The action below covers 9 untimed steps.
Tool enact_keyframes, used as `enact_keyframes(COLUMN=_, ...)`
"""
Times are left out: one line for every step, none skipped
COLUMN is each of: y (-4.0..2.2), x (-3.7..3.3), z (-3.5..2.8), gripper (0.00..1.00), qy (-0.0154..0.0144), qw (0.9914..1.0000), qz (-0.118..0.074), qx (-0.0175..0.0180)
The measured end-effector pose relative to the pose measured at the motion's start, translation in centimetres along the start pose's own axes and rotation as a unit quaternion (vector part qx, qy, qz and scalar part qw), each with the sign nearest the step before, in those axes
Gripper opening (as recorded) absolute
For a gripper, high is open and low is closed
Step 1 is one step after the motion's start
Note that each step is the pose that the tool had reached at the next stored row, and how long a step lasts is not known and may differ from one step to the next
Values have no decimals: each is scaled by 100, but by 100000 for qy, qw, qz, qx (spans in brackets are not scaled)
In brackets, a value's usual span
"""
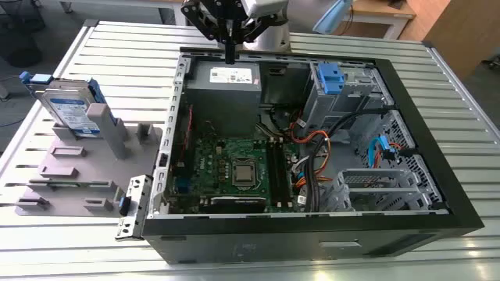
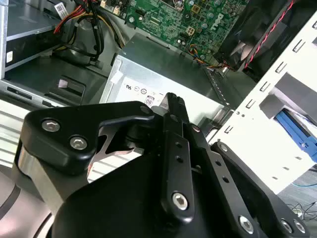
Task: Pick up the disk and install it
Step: 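Reach for the disk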
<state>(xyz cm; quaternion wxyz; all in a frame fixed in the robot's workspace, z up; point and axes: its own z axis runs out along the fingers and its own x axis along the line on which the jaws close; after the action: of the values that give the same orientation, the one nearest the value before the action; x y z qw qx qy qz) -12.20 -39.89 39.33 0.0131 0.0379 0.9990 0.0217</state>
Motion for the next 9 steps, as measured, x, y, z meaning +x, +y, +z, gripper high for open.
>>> enact_keyframes(y=0, x=0, z=0, gripper=11, qy=-1, qw=100000, qz=-1, qx=4)
enact_keyframes(y=0, x=0, z=0, gripper=11, qy=0, qw=100000, qz=-2, qx=4)
enact_keyframes(y=0, x=0, z=0, gripper=11, qy=0, qw=100000, qz=-1, qx=3)
enact_keyframes(y=0, x=0, z=0, gripper=11, qy=1, qw=100000, qz=-1, qx=4)
enact_keyframes(y=0, x=0, z=0, gripper=11, qy=1, qw=100000, qz=-3, qx=3)
enact_keyframes(y=0, x=0, z=0, gripper=11, qy=-2, qw=100000, qz=0, qx=4)
enact_keyframes(y=0, x=0, z=0, gripper=11, qy=-1, qw=100000, qz=-2, qx=2)
enact_keyframes(y=0, x=0, z=0, gripper=11, qy=0, qw=100000, qz=-3, qx=5)
enact_keyframes(y=0, x=0, z=0, gripper=11, qy=-1, qw=100000, qz=0, qx=2)
